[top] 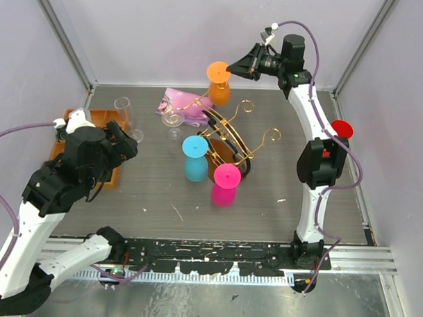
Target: Take the wine glass off the wine glass rack
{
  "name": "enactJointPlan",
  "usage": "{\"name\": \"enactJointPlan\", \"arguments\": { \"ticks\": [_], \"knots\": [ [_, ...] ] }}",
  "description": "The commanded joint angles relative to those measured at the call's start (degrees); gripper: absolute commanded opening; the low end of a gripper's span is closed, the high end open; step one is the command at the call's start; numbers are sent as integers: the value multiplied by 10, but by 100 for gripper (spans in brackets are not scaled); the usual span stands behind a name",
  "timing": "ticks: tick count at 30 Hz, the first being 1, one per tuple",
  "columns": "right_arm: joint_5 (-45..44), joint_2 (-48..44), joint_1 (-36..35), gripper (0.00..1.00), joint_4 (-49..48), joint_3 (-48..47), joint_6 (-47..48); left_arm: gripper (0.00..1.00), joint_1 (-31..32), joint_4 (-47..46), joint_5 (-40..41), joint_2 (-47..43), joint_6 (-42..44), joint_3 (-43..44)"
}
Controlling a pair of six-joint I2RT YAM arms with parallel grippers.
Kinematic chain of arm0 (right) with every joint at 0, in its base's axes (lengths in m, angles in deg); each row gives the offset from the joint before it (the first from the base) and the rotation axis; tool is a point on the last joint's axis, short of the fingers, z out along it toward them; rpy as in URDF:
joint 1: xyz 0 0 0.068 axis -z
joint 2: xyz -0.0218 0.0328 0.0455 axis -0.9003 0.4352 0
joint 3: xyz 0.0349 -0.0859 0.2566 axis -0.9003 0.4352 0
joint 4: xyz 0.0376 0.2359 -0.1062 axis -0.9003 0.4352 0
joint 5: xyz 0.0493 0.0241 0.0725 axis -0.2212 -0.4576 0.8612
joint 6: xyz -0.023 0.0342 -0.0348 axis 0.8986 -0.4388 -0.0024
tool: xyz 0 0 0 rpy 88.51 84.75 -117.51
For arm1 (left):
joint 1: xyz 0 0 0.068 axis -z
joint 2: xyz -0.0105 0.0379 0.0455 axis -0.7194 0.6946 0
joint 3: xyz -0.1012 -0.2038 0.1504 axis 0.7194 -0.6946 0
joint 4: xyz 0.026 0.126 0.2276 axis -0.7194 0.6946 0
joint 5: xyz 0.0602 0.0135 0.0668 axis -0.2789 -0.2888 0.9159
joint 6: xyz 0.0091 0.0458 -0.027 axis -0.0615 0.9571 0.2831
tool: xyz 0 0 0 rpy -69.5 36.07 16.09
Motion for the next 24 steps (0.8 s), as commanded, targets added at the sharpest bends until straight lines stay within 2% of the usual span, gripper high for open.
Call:
{"name": "enactJointPlan", "arguments": {
  "ticks": [1, 7, 13, 17, 20, 24],
  "knots": [
    [-14, 9, -11, 1, -14, -50, 6, 99, 1, 0, 9, -12, -3, 4],
    [9, 22, -35, 1, -14, -67, 2, 99, 1, -2, 1, -6, -6, 3],
    [23, -50, -35, 1, -3, 46, 39, 99, 1, 2, 5, -14, -6, 0],
    [21, -111, -12, 1, 31, 116, 72, 99, 1, 1, 3, -17, -9, -2],
    [14, -126, 16, 1, 87, 124, 113, 99, 1, -2, -1, -14, -9, -3],
    [7, -137, 57, 1, 91, 129, 117, 99, 1, -6, -8, -10, -10, -5]
  ]
}}
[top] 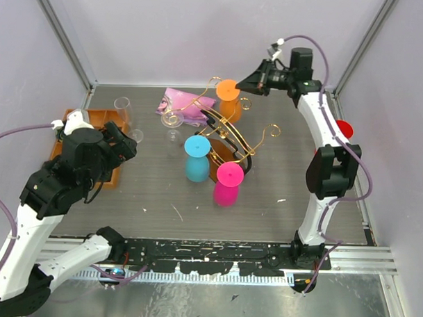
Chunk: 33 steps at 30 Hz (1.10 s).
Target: Take the wine glass off the wine glass rack
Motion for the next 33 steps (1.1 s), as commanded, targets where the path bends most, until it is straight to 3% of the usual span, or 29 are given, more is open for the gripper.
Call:
{"name": "enactJointPlan", "arguments": {
  "ticks": [1, 5, 9, 11, 16, 21, 24, 33],
  "knots": [
    [-5, -50, 48, 1, 6, -12, 31, 99, 1, -8, -6, 3, -6, -4],
    [-27, -33, 92, 1, 31, -48, 42, 99, 1, -6, -3, 1, -5, -4],
    [-127, -5, 108, 1, 111, -110, 113, 99, 1, -8, 0, 0, -4, -8],
    [-227, 15, 98, 1, 163, -154, 168, 99, 1, -10, -1, 2, -4, -10],
    [-614, 48, 28, 1, 229, -199, 340, 99, 1, -8, -1, 9, 0, -7],
    [-823, 106, 15, 1, 214, -198, 407, 99, 1, -9, 4, 12, 6, -8],
    [-928, 108, 7, 1, 143, -138, 460, 99, 1, -15, 5, 17, 13, -6],
    [-1028, 182, 13, 1, 90, -135, 507, 99, 1, -36, -15, 49, 25, 21]
  ]
}}
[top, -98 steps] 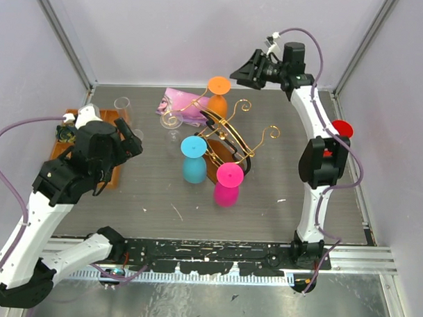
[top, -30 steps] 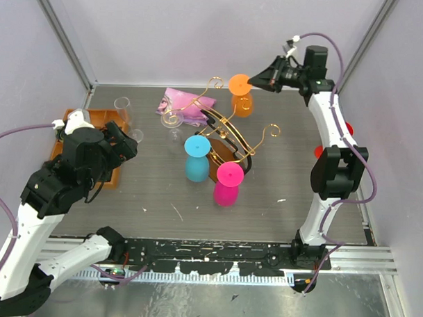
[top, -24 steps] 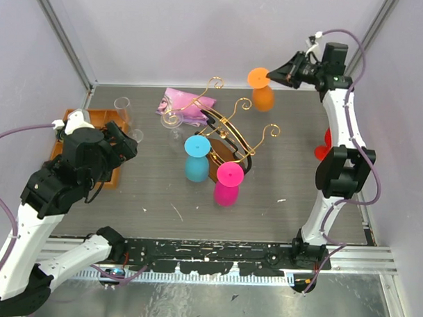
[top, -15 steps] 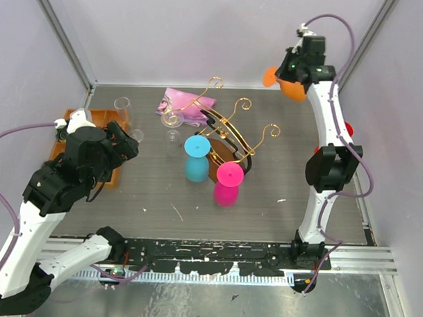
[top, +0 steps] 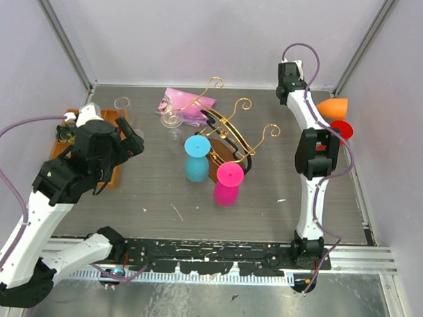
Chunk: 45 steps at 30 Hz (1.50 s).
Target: Take the wine glass off the wine glass rack
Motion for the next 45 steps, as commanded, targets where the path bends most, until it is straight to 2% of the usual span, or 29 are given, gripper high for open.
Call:
{"name": "enactJointPlan", "arguments": {
  "ticks": [1, 9, 18, 32, 34, 38, 42, 45],
  "knots": [
    [-96, 9, -1, 1, -65, -16, 35, 99, 1, -24, -10, 12, 13, 19],
    [-171, 68, -11, 1, -72, -2, 56, 99, 1, -51, -19, -9, 0, -10],
    [-252, 122, -14, 1, -61, 42, 77, 99, 1, -40, 2, -26, 16, 1],
    [-193, 135, -28, 1, 21, 116, 14, 99, 1, -27, 2, -46, 5, 0],
    [-181, 134, -29, 8, 29, 120, 5, 99, 1, -24, 1, -49, 4, -1],
    [-146, 127, -29, 39, 29, 133, 0, 99, 1, -19, 4, -52, 3, -1],
    [-112, 118, -34, 61, 30, 138, -2, 99, 1, -18, 5, -54, 2, -3],
    [-83, 111, -35, 67, 33, 136, -6, 99, 1, -17, 5, -54, 3, -1]
  ]
}}
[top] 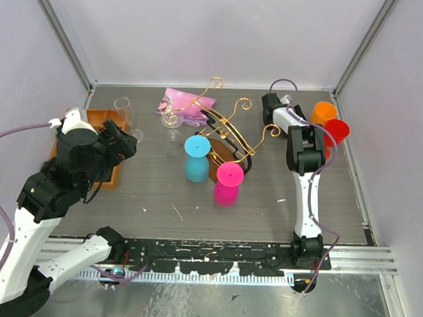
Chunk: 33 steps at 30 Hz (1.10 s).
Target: Take the wine glass off the wine glass rack
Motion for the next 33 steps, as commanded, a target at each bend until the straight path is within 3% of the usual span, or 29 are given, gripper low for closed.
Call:
{"name": "enactJointPlan", "arguments": {
  "ticks": [1, 14, 21, 29, 33],
  "knots": [
    [169, 4, -9, 69, 6, 19, -51, 99, 2, 4, 12, -5, -3, 3],
    [309, -51, -8, 70, 22, -3, -64, 99, 1, 9, 8, 1, -2, 7],
    [446, -76, -8, 70, 51, -15, -72, 99, 1, 8, 7, 6, 1, 2],
    [676, -122, 44, 71, 90, -90, -128, 99, 1, 6, 7, 8, 2, 8],
    [679, -142, 57, 69, 91, -140, -144, 99, 1, 7, 8, 7, 2, 10]
  ]
}}
